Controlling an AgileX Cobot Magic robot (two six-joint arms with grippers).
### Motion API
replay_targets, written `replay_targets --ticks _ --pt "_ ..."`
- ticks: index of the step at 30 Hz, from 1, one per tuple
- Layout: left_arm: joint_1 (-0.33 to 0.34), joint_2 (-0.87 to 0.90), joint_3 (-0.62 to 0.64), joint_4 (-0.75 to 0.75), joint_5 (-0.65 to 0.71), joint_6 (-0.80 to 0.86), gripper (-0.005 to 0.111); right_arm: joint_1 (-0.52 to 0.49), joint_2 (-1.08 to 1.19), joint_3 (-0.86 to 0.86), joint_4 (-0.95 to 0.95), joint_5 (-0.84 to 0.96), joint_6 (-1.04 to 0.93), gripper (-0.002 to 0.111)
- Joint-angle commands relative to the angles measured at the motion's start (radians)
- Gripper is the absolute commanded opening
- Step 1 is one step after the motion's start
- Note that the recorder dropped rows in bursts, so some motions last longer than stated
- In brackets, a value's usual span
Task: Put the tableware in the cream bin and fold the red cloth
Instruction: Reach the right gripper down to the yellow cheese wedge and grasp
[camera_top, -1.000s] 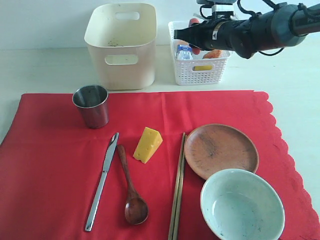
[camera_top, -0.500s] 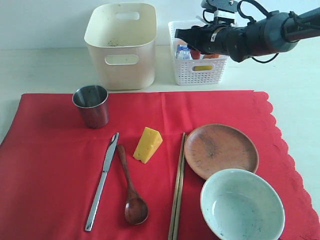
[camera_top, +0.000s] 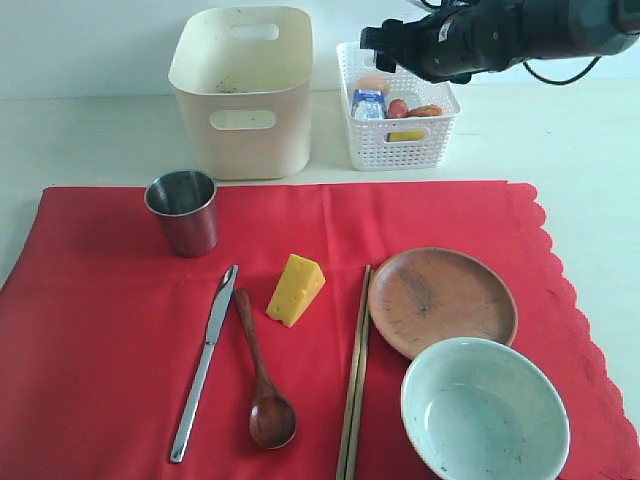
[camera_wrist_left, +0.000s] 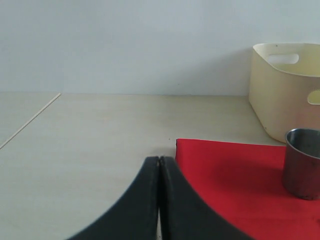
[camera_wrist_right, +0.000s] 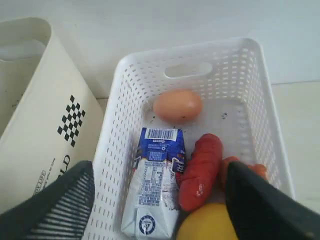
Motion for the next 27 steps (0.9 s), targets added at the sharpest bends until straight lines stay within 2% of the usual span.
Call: replay_targets --ticks 1,2,3,5,10,13,19,25,27 --pt "0.001 -0.005 0.0 -0.008 -0.003 0.0 0.0 -0.003 -0.093 -0.009 -0.002 0.145 -0.057 0.06" --pt "0.001 -0.005 0.0 -0.008 -0.003 0.0 0.0 -0.003 -0.124 -0.009 -0.002 0.202 -0.068 0.051" --pt "0.001 -0.005 0.0 -0.008 -0.003 0.0 0.0 -0.003 -0.136 -0.009 -0.002 0.231 -0.078 0.047" --pt "0.001 -0.005 0.0 -0.008 -0.003 0.0 0.0 0.009 -0.185 -0.009 -0.002 0.345 -0.156 0.028" --pt "0.001 -0.005 0.0 -0.008 -0.003 0.0 0.0 0.096 -0.246 -0.009 0.002 0.535 -0.394 0.002" --pt "0.001 -0.005 0.0 -0.008 -0.003 0.0 0.0 0.184 -0.246 0.005 0.009 0.601 -0.551 0.0" --pt "0.001 -0.005 0.0 -0.008 -0.003 0.0 0.0 0.289 -0.242 0.069 0.081 0.622 -0.821 0.0" --pt "0.001 -0.005 0.0 -0.008 -0.003 0.0 0.0 0.352 -0.211 0.074 0.093 0.618 -0.838 0.0" --pt "0.001 -0.005 0.0 -0.008 -0.003 0.0 0.0 0.364 -0.201 0.074 0.093 0.612 -0.835 0.005"
